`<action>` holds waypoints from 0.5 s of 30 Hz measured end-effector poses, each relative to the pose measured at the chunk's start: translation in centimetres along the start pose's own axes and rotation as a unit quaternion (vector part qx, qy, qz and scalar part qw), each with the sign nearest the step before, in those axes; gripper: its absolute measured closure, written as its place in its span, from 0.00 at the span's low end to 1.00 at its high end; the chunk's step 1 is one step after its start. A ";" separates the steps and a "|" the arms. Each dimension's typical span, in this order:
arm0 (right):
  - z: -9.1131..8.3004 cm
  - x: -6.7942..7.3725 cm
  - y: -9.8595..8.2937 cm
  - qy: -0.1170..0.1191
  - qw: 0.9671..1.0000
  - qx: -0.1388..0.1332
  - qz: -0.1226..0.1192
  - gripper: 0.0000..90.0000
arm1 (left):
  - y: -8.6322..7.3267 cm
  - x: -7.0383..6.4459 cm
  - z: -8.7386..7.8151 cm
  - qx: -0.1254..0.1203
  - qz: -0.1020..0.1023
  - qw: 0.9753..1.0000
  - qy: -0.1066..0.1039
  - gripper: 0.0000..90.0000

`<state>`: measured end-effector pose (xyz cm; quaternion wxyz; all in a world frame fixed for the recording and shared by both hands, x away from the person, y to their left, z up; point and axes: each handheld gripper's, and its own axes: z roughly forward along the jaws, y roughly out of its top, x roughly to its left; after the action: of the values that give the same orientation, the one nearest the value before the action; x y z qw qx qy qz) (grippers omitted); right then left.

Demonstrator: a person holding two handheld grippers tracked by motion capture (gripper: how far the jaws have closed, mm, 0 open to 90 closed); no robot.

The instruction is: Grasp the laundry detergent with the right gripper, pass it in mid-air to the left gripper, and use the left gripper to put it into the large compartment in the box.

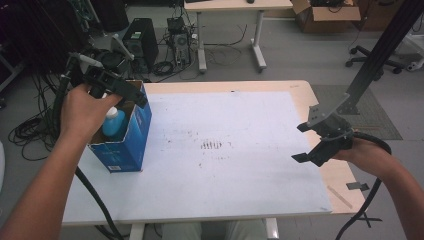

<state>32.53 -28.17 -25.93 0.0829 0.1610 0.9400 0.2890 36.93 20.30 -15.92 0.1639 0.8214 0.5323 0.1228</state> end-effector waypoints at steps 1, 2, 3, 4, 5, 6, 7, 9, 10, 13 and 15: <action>0.0 0.0 0.0 0.000 1.000 0.000 0.000 0.06 | 0.0 -0.1 0.0 0.001 0.002 1.000 0.000 0.09; 0.0 0.0 0.0 0.000 1.000 0.000 0.001 0.06 | 0.1 -0.2 0.0 0.001 0.003 1.000 0.001 0.08; 0.0 0.0 0.0 0.000 1.000 0.000 0.001 0.06 | 0.1 -0.3 -0.1 0.001 0.004 1.000 0.000 0.08; 0.0 0.0 0.0 0.001 1.000 0.000 0.002 0.06 | 0.2 -0.4 -0.1 0.001 0.006 1.000 -0.001 0.08; 0.0 0.0 0.0 0.000 1.000 0.000 0.002 0.06 | 0.2 -0.5 -0.1 0.002 0.009 1.000 0.000 0.08; -0.1 0.0 0.0 0.000 1.000 0.000 0.002 0.06 | 0.3 -0.6 -0.2 0.001 0.012 1.000 -0.002 0.08; -0.1 0.0 0.0 0.000 1.000 0.000 0.002 0.06 | 0.3 -0.8 -0.2 0.001 0.015 1.000 -0.003 0.08; -0.1 0.0 0.0 0.000 1.000 0.000 0.002 0.06 | 0.5 -1.1 -0.3 -0.001 0.021 1.000 -0.004 0.08; -0.2 -0.1 0.0 -0.001 1.000 0.000 0.002 0.06 | 0.6 -1.4 -0.4 -0.002 0.026 1.000 -0.007 0.08; -0.2 -0.1 0.0 -0.001 1.000 0.001 0.005 0.06 | 0.9 -2.1 -0.5 -0.003 0.040 0.999 -0.011 0.08; -0.2 -0.1 -0.1 0.000 1.000 0.002 0.006 0.06 | 1.2 -2.7 -0.5 -0.003 0.051 0.999 -0.014 0.08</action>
<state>32.52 -28.34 -25.81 0.0812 0.1666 0.9396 0.2876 36.66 17.47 -15.05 0.1672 0.8488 0.4868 0.1209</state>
